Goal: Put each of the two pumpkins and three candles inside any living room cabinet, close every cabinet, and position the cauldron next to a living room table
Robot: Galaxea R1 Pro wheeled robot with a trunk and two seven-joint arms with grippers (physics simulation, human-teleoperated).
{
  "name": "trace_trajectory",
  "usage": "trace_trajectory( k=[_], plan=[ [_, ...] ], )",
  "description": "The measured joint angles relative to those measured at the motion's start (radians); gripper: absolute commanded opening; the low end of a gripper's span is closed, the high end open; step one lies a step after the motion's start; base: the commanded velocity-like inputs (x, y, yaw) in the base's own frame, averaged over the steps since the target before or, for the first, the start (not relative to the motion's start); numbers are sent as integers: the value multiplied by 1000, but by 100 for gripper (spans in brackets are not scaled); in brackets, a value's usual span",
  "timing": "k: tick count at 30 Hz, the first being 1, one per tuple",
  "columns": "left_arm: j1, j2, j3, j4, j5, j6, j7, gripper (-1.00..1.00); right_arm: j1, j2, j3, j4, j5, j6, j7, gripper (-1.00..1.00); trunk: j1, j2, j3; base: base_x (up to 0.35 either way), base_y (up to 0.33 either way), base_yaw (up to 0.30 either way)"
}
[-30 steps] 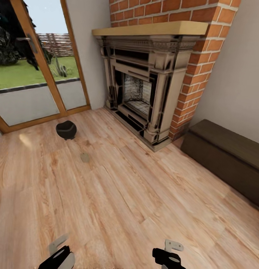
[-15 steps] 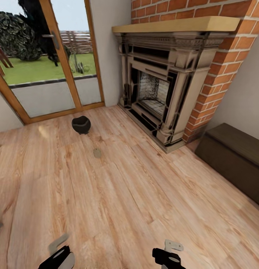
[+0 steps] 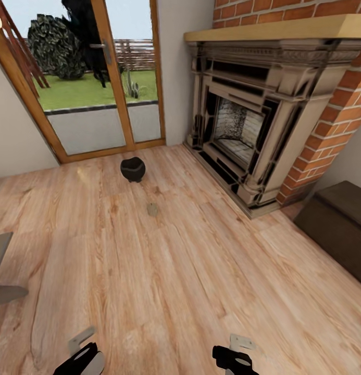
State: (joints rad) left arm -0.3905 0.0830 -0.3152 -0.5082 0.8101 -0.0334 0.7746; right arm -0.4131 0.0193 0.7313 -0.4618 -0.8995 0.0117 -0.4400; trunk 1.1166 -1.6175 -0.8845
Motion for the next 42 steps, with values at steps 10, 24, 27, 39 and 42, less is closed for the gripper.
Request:
trace_trajectory(
  k=[10,24,27,39,42],
  plan=[
    [0,0,1,0,0,0,-1,100,0,0,1,-3,0,-7,3,100,0,0,-5,293,0,105],
    [-77,76,11,-18,65,185,-52,100,0,0,-1,-2,4,-39,17,100,0,0,-5,320,0,1],
    [-104,98,12,-36,100,253,-52,100,0,0,0,-2,5,-54,17,100,0,0,-5,199,0,0],
    [-119,134,11,-169,164,357,-45,100,0,0,2,-1,8,-64,15,100,0,0,10,19,0,110],
    [-118,130,9,-193,163,390,-44,100,0,0,3,-1,8,-71,15,100,0,0,14,0,0,165]
  ],
)
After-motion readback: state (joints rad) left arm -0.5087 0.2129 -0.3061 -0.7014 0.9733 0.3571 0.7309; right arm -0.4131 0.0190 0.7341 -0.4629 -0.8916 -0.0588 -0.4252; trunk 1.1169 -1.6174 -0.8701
